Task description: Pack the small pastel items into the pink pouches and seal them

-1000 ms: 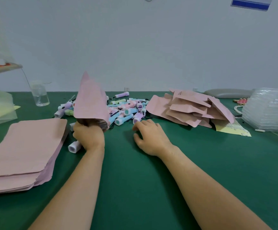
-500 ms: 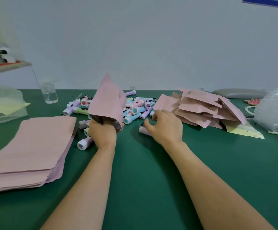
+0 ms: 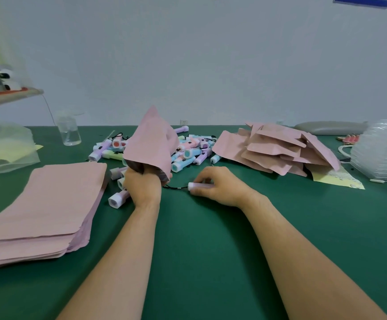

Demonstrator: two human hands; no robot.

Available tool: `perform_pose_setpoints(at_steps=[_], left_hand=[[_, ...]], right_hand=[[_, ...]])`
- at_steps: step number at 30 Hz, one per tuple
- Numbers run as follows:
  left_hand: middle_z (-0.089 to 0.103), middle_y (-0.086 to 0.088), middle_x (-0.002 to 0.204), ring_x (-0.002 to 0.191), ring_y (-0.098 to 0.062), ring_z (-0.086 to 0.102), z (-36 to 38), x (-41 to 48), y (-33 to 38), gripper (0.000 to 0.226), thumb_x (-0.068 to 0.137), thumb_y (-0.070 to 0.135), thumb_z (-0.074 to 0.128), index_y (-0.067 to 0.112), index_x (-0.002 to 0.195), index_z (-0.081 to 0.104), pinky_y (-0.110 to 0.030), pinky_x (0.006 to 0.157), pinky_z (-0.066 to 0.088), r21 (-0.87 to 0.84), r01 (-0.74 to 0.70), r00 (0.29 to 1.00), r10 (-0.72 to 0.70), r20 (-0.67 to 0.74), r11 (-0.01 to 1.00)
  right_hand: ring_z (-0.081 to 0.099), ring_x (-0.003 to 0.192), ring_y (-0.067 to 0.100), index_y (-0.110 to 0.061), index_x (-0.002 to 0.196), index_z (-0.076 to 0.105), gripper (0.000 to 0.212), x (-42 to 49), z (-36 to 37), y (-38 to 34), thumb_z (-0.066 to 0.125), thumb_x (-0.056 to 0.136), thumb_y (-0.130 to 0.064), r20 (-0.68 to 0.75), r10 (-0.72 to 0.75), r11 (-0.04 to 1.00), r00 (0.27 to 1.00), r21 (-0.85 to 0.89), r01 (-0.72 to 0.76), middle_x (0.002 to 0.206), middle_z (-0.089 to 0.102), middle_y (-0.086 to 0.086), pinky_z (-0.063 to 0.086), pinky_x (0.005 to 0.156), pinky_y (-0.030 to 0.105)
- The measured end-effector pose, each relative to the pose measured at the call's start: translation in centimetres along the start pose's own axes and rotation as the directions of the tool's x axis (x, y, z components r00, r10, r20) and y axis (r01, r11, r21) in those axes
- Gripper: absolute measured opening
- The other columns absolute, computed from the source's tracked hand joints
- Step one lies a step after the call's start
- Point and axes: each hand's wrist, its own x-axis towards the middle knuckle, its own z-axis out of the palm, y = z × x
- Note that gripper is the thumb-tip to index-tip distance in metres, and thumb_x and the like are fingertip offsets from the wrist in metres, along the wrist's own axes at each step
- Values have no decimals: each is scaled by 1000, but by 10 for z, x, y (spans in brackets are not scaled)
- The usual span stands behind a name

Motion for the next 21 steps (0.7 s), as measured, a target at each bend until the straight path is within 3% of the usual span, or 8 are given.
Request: perform_pose_setpoints(at_steps=[4, 6, 8, 12, 15, 18, 21], left_hand=[[59, 10, 71, 66, -7, 53, 0, 1, -1, 33, 99, 14, 61, 26, 70, 51, -23, 58, 42, 13, 1, 1000, -1, -1, 1000], [66, 5, 75, 71, -16, 61, 0, 2, -2, 29, 98, 13, 61, 25, 73, 54, -25, 61, 47, 12, 14, 1000, -14, 13, 1000], [71, -1, 78, 75, -23, 66, 0, 2, -3, 26, 97, 12, 61, 24, 74, 57, -29, 64, 51, 20, 11, 1000, -12, 28, 1000], [61, 7, 74, 68, -14, 56, 1, 1, -2, 29, 99, 12, 61, 23, 73, 54, -31, 63, 49, 32, -18, 999, 17, 44, 999], [58, 5, 71, 65, -15, 49, 3, -2, -1, 30, 98, 7, 59, 21, 72, 52, -23, 54, 44, 54, -52, 996, 48, 77, 997], [59, 8, 73, 65, -7, 51, 2, -4, 2, 32, 100, 7, 56, 26, 74, 53, -10, 46, 39, 71, -82, 994, 77, 75, 994], [67, 9, 83, 76, -13, 62, 1, -4, 1, 22, 100, 17, 59, 27, 81, 60, -27, 64, 52, 47, -79, 993, 75, 86, 996]], right_hand=[[64, 87, 7, -23, 107, 71, 36, 1, 4, -2, 55, 102, -54, -173, 35, 992, 984, 123, -13, 96, 72, -10, 52, 78, 32], [59, 76, 22, -18, 91, 63, 42, 2, 6, -4, 45, 106, -53, -273, 94, 993, 957, 89, -73, 83, 67, -1, 48, 72, 42], [51, 66, 24, -20, 78, 48, 49, 2, 5, -6, 38, 105, -60, -353, 169, 985, 920, 31, -169, 71, 57, -2, 39, 60, 40], [47, 55, 9, -25, 65, 37, 76, -2, 4, -16, 36, 71, -101, -518, 271, 942, 811, -29, -333, 58, 49, -10, 29, 51, 32], [44, 46, 13, -19, 58, 34, 90, -1, 1, -20, 37, 56, -109, -597, 359, 909, 717, 49, -414, 47, 45, -8, 28, 48, 29], [40, 42, 16, -17, 55, 35, 90, 1, -3, -18, 41, 57, -107, -621, 401, 888, 673, 84, -452, 44, 42, -6, 26, 47, 27], [45, 46, 20, -17, 53, 40, 70, 1, -5, -13, 54, 75, -82, -653, 400, 882, 644, 82, -465, 46, 44, -6, 27, 47, 26]])
